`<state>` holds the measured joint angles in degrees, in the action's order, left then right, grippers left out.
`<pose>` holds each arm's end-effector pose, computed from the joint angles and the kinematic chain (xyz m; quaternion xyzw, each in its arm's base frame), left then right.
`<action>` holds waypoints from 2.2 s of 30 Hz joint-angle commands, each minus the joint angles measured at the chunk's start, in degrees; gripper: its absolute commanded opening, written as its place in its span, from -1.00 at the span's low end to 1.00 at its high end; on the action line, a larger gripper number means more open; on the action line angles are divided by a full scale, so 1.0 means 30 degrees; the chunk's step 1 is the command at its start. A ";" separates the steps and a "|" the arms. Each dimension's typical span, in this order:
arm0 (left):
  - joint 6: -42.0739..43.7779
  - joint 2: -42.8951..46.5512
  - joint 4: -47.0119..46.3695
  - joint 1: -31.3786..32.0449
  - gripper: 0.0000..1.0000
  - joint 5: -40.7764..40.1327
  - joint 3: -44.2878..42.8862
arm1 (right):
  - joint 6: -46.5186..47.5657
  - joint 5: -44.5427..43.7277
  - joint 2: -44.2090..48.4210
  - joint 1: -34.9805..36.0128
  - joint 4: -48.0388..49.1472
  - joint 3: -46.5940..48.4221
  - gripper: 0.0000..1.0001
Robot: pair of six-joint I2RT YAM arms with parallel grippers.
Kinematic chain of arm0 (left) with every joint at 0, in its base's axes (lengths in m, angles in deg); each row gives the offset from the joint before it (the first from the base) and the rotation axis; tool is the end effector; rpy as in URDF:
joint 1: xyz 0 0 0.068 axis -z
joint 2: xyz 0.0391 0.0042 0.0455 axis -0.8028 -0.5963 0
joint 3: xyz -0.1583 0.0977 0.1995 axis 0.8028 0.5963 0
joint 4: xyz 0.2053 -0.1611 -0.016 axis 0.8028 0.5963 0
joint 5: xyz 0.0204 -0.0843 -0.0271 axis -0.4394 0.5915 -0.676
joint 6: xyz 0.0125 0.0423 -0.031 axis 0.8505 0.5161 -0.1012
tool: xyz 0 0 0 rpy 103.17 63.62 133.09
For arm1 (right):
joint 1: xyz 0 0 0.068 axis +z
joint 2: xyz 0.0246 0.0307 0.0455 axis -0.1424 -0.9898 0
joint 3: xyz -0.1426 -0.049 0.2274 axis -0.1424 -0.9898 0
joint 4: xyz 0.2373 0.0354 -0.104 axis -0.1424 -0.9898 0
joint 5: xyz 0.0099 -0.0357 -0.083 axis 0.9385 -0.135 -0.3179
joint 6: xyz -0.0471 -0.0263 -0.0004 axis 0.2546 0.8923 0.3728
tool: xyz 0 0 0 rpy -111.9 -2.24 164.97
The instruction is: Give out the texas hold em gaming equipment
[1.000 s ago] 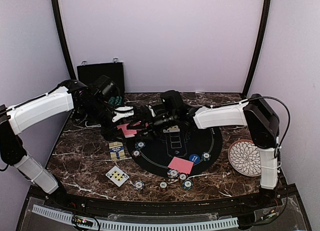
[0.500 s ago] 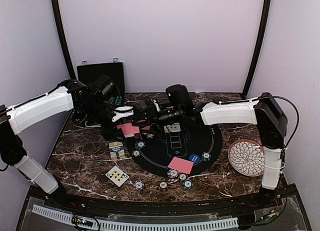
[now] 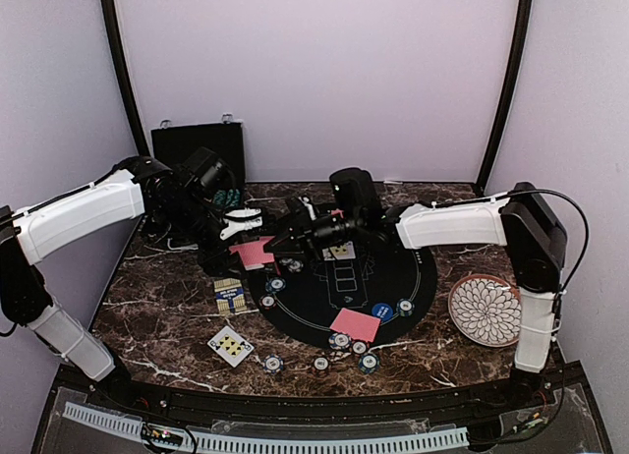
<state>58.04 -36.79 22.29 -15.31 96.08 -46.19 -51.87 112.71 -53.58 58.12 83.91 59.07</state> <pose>0.2352 -0.1954 0.3078 0.6069 0.7439 -0.1208 0.2524 0.2735 0.3649 0.2425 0.0952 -0.7779 -0.6211 0.0049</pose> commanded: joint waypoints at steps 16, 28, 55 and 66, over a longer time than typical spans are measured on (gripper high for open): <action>0.0323 0.0570 -0.0273 -0.0068 -1.00 -0.1221 0.0530 | 0.2318 0.0024 0.3401 -0.2082 -0.2612 -0.1709 -1.00; 0.0332 0.0695 -0.0278 -0.0084 -1.00 -0.1368 0.0738 | 1.0719 -0.8579 0.6174 -0.5312 -1.6589 0.0086 -1.00; 0.0209 0.0550 0.0017 -0.0079 -1.00 -0.1093 0.0211 | 1.1637 -2.8092 -0.5049 -0.0618 -2.7882 1.3129 -1.00; 0.0272 0.0655 -0.0099 -0.0073 -1.00 -0.0960 0.0386 | 1.2038 -2.5723 -0.8609 0.0193 -2.7591 1.6785 -1.00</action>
<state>58.49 -36.72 21.87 -15.31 92.15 -44.59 -15.85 33.09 -77.25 58.05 1.59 105.54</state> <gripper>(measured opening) 0.679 0.003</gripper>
